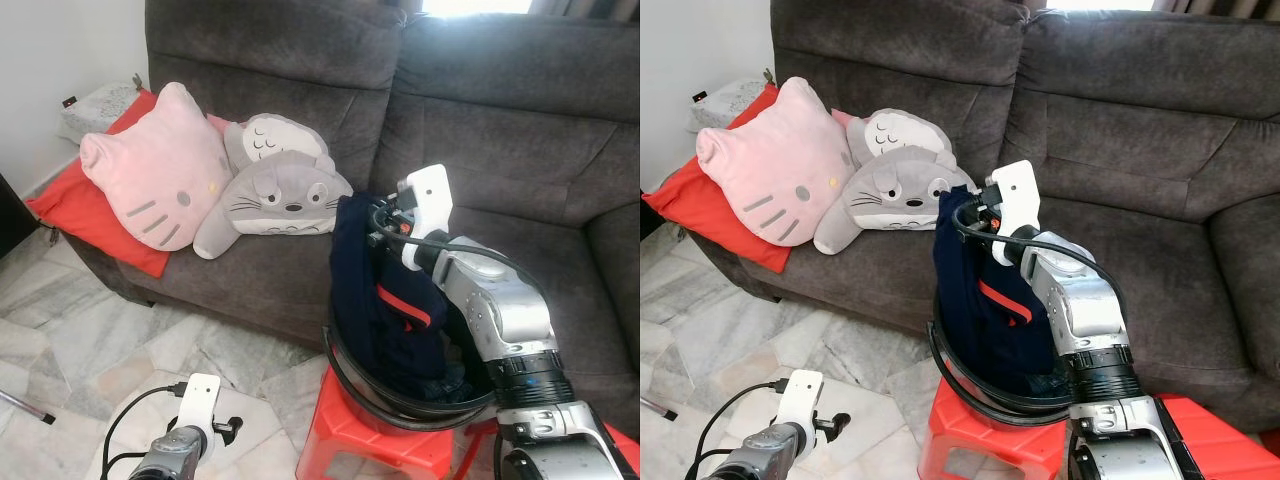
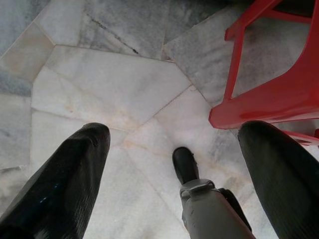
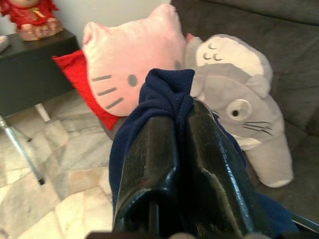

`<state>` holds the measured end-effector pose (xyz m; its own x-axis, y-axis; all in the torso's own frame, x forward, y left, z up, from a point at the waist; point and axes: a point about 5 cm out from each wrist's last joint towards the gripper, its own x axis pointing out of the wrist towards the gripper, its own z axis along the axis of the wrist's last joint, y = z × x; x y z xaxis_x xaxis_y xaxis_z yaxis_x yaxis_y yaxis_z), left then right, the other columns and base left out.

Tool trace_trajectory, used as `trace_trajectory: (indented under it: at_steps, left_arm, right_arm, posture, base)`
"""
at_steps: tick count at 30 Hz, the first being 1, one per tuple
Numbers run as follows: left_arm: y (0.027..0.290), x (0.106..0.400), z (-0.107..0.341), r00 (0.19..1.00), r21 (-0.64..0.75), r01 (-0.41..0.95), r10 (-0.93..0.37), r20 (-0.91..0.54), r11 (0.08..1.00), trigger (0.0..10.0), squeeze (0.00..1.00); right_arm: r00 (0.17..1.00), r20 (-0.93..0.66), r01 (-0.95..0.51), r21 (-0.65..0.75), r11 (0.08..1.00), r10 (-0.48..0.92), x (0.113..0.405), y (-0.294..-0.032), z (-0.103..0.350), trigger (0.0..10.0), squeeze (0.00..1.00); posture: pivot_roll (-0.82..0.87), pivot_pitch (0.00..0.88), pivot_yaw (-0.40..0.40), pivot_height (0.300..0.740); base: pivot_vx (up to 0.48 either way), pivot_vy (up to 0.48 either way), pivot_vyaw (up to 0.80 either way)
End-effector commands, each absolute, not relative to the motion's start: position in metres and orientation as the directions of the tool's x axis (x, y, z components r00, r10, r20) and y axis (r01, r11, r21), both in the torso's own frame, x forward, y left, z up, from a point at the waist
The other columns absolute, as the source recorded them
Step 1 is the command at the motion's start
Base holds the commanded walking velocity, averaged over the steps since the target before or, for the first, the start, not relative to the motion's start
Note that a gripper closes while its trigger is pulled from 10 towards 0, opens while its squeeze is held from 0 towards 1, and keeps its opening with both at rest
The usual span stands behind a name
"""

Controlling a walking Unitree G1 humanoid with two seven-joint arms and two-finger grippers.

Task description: Hang hanger

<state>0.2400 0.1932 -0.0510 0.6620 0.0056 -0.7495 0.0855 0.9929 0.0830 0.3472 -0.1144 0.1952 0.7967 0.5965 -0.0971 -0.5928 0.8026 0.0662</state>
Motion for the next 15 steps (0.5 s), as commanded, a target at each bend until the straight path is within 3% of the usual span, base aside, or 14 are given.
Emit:
trace_trajectory:
  at_steps: [1, 13, 15]
  left_arm:
    - [0.193, 0.240, -0.051, 0.662, 0.083, 0.083, 0.007, -0.749, 0.993, 10.0, 0.00]
    - [0.192, 0.240, -0.051, 0.660, 0.081, 0.085, 0.005, -0.751, 0.993, 10.0, 0.00]
    - [0.192, 0.240, -0.051, 0.660, 0.081, 0.085, 0.005, -0.751, 0.993, 10.0, 0.00]
  right_arm:
    - [0.759, -0.054, -0.648, 0.037, 0.760, 0.649, 0.343, -0.103, 0.211, 0.0, 0.00]
    - [0.608, -0.054, -0.794, -0.017, 0.608, 0.792, 0.319, -0.070, 0.211, 0.0, 0.00]
    - [0.546, -0.069, -0.838, -0.029, 0.545, 0.835, 0.312, -0.058, 0.208, 0.0, 0.00]
  posture:
    - [-0.10, 0.000, -0.014, 0.740]
    - [-0.10, 0.000, -0.015, 0.740]
    - [-0.10, 0.000, -0.015, 0.740]
  base:
    - [0.000, 0.000, 0.00]
    - [0.000, 0.000, 0.00]
    - [0.000, 0.000, 0.00]
